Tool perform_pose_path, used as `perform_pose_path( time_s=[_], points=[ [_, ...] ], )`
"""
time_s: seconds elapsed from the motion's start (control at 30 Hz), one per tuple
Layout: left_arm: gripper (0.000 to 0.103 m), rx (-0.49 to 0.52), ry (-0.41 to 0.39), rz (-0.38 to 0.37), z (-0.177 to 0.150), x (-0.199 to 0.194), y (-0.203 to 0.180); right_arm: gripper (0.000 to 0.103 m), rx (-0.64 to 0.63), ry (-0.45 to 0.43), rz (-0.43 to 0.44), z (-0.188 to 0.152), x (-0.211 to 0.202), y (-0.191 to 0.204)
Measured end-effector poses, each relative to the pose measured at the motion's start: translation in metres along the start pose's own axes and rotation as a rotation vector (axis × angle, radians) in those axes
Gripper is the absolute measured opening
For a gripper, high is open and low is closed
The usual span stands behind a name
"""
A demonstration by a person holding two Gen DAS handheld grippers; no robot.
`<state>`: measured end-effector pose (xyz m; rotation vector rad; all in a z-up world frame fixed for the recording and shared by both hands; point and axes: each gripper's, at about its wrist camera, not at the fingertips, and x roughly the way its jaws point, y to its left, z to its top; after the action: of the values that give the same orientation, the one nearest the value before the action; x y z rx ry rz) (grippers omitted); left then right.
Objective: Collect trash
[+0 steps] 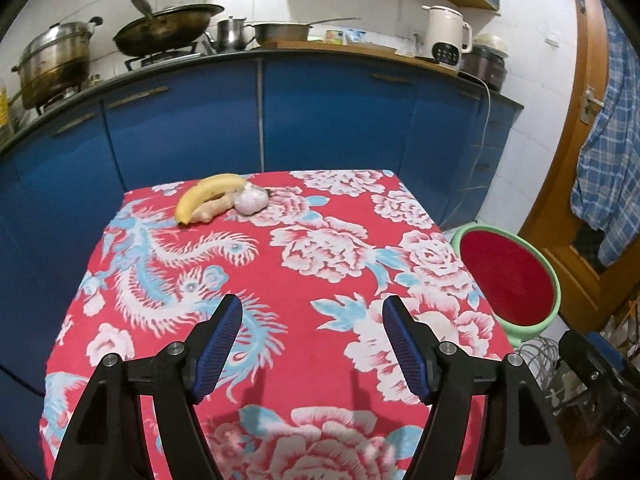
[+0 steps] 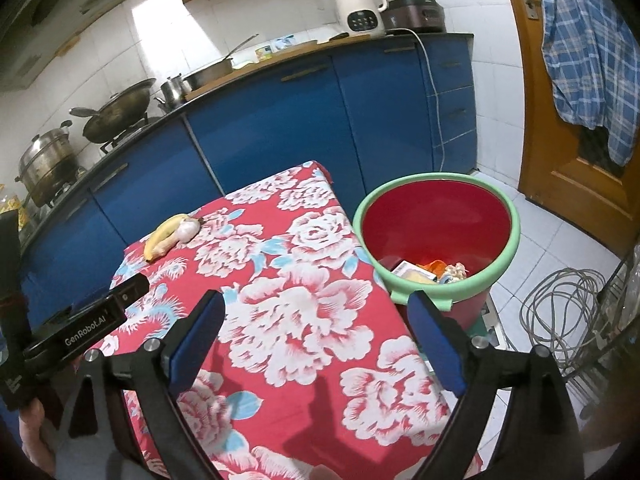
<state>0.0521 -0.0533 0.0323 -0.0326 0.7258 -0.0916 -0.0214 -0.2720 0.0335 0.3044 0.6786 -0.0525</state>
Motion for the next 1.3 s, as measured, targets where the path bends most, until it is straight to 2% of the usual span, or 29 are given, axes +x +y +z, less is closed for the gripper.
perform_pose_path(
  time_s=[0.53, 1.3],
  points=[
    [0.074, -0.029, -0.045, 0.022, -0.009, -0.028, 0.013, 0.092, -0.038, -0.009, 0.015, -0.008, -0.013, 0.019],
    [0.074, -0.036, -0.07, 0.037, -0.009, -0.037, 0.015, 0.092, -0.045, -0.016, 0.018, -0.008, -0.018, 0.023]
  ],
)
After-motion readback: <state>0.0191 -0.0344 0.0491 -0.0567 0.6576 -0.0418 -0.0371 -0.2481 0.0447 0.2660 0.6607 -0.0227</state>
